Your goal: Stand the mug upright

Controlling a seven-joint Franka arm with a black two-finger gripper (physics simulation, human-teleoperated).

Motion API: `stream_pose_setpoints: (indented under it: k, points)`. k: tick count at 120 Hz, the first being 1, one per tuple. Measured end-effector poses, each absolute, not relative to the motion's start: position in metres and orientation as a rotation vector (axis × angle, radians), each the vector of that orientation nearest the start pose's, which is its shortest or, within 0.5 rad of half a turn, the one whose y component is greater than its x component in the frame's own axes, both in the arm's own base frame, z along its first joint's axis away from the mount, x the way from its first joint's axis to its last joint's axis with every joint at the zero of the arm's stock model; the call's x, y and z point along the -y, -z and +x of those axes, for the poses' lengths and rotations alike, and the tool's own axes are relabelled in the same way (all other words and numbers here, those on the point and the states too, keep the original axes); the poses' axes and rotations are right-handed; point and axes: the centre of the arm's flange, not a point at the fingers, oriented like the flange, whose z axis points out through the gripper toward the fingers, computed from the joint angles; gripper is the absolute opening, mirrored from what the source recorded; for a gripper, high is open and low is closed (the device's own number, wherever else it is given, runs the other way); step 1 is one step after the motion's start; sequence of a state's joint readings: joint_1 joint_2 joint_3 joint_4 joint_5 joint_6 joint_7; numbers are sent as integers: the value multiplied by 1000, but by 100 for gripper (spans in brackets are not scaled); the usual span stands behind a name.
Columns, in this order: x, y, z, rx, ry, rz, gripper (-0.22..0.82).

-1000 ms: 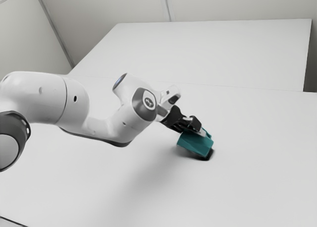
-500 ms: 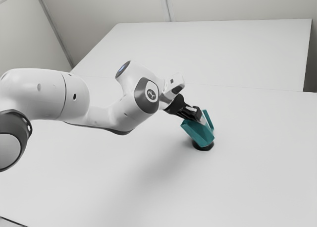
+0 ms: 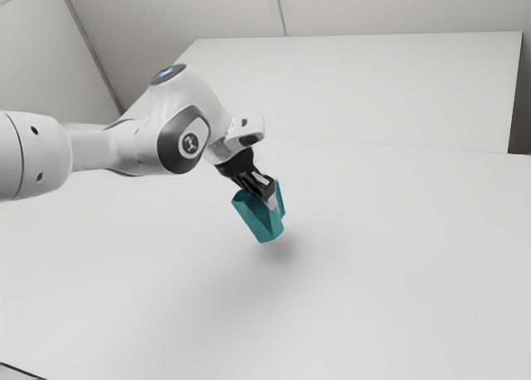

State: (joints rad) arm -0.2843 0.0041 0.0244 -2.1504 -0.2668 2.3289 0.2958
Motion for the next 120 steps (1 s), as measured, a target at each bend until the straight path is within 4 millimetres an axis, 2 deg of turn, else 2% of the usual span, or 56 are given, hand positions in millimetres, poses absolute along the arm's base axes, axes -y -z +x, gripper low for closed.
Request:
stream_pose_setpoints:
  k: [17, 32, 54, 80, 91, 109, 120]
  points:
    - [127, -407, 527, -510, 79, -3217, -18]
    - [108, -406, 522, -372, -14, -3163, -18]
    - [85, -397, 524, -172, -81, -3104, -18]
    - [61, -391, 536, 4, -59, -3024, -18]
    - [60, -388, 547, 61, -25, -3016, -17]
    - [83, -383, 558, 86, 20, -3017, -17]
    - [85, -378, 563, 123, 26, -3017, -18]
